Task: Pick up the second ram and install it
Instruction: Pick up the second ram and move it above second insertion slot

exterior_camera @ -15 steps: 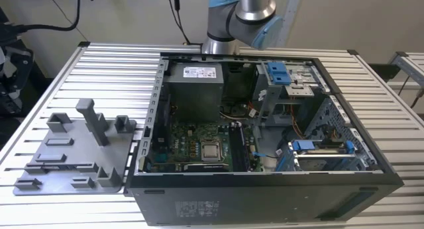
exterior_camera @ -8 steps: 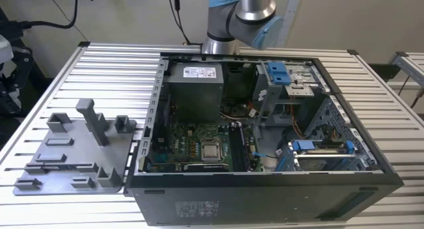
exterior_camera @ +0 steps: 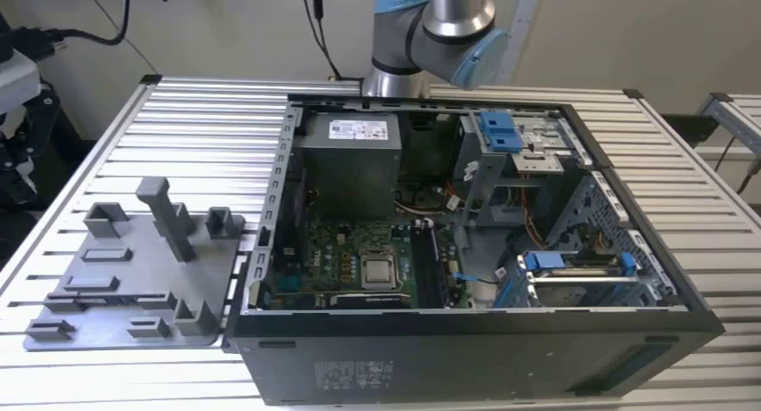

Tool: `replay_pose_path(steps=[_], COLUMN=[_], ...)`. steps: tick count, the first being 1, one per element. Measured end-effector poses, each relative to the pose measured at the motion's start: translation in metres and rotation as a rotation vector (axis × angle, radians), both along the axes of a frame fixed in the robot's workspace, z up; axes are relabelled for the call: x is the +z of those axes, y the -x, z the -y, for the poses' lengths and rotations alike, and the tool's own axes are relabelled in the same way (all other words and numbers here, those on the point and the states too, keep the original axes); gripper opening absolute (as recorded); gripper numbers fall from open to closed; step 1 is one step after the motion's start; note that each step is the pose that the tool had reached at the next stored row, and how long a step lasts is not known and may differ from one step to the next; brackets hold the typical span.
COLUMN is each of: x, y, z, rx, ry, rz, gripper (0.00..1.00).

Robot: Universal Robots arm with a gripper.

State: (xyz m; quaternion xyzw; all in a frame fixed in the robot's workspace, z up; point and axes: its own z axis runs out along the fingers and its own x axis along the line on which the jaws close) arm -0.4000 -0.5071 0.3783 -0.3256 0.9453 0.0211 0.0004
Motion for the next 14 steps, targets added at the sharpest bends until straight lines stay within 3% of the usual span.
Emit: replay_pose_path(steps=[14], x=[0.0], y=[0.0], z=[0.0], rx=[0.255], ry=[0.0005], rz=[0.0], gripper=[0.11])
